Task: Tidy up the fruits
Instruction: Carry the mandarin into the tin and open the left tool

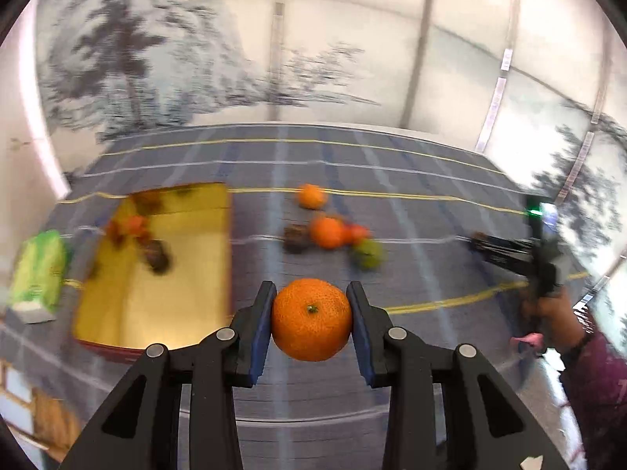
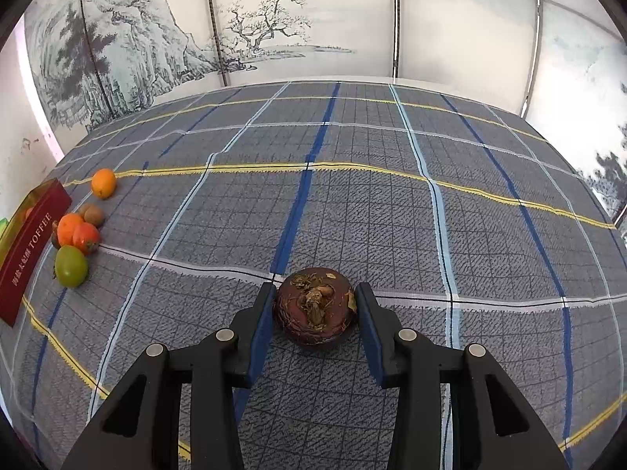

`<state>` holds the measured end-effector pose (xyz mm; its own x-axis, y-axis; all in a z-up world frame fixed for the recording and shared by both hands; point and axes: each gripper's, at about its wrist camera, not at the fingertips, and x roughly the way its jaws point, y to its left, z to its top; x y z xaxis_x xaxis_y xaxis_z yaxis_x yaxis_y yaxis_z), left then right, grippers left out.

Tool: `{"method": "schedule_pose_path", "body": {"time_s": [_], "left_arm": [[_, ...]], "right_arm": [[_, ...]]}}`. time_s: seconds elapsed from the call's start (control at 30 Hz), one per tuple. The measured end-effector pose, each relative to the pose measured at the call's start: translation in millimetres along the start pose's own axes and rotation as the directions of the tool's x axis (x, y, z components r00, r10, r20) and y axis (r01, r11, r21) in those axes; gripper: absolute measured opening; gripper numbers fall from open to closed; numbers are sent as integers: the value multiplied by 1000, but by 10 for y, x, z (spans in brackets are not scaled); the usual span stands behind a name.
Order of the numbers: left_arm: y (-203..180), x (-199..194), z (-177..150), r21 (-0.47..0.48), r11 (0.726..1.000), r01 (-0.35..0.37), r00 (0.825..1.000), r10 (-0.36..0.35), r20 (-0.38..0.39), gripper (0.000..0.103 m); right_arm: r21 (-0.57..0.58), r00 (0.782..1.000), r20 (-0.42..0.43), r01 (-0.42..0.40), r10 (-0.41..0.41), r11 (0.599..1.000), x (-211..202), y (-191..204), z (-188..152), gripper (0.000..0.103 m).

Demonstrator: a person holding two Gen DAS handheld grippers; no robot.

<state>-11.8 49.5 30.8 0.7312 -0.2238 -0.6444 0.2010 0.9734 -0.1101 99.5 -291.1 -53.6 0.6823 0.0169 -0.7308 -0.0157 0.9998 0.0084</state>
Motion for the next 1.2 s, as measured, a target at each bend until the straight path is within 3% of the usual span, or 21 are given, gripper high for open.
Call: {"method": "schedule_pose_path", "body": {"time_s": [0.17,0.3,0.57,1.2], "left_arm": [[556,47,47,-26,993,-118,993,118,27,33],[944,233,51,-14,976,-217,976,218,27,33],[1407,571,-26,-42,969,-242,970,241,-24,33],[1552,900,-70,-8,960,-280,959,279,-53,34]], "right_arm": [[-7,1000,-2,8,-8,1000,-1,13,-1,42],[-15,1000,-4,15,-15,1000,14,27,15,42],[-33,999,-6,33,-33,999,22,60,16,42],[-42,999,-6,42,-43,998,28,82,25,42]]}}
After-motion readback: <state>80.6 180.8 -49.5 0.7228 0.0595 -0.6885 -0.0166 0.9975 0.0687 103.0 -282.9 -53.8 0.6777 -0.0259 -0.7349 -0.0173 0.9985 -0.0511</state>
